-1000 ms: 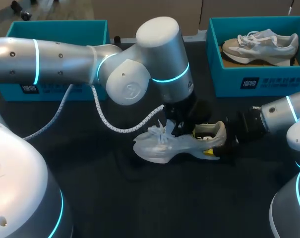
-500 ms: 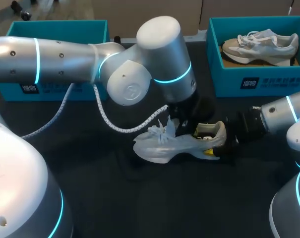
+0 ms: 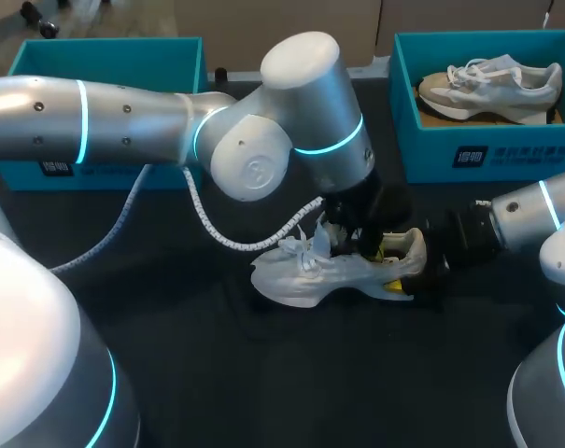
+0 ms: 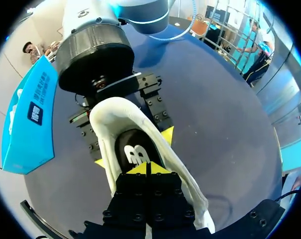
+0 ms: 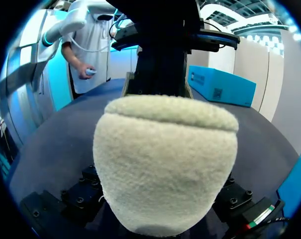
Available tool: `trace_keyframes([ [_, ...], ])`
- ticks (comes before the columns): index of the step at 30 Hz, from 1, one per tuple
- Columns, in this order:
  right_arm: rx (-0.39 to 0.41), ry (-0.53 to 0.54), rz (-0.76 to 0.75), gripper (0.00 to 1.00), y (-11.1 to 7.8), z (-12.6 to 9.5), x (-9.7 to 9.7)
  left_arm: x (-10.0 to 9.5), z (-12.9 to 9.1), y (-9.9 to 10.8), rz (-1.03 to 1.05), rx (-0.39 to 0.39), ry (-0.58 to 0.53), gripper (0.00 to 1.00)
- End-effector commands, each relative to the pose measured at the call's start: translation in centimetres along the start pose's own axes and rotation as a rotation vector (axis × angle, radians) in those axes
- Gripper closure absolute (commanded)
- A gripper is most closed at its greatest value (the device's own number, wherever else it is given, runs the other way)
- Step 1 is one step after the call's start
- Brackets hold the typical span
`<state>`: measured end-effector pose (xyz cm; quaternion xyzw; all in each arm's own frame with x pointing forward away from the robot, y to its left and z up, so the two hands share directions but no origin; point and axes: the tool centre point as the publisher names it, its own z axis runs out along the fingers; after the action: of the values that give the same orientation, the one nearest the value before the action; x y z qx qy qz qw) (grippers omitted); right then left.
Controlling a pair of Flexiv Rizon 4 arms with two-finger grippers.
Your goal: Take the shoe out of the shoebox, open the shoe tongue, remove and reinsert the insole, then place the shoe into the shoebox
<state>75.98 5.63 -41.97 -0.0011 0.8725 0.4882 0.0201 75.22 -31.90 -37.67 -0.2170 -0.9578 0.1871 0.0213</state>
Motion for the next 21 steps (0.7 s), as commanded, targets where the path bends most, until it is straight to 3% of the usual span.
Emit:
trace_keyframes([
  [1,0.004,0.000,0.000,1.00,-0.2,0.5,0.2,-0.3,1.3,-0.3,0.000,0.001,0.012,1.00],
  [8,0.004,0.000,0.000,1.00,-0.2,0.5,0.2,0.3,2.3,-0.3,0.001,-0.036,0.007,1.00],
  [9,0.004,0.000,0.000,1.00,-0.2,0.5,0.2,0.4,2.4,-0.2,0.002,-0.044,0.012,0.93],
  [10,0.004,0.000,0.000,1.00,-0.2,0.5,0.2,0.4,2.4,-0.1,0.001,-0.047,0.007,0.80],
  [12,0.004,0.000,0.000,1.00,-0.2,0.5,0.2,0.4,2.5,0.0,-0.003,-0.058,0.008,0.82],
  [18,0.004,0.000,0.000,1.00,-0.2,0.5,0.2,0.5,2.9,0.6,-0.031,-0.069,0.013,0.70],
  [21,0.004,0.000,0.000,1.00,-0.2,0.5,0.2,0.8,3.2,0.8,-0.040,-0.075,0.010,0.69],
])
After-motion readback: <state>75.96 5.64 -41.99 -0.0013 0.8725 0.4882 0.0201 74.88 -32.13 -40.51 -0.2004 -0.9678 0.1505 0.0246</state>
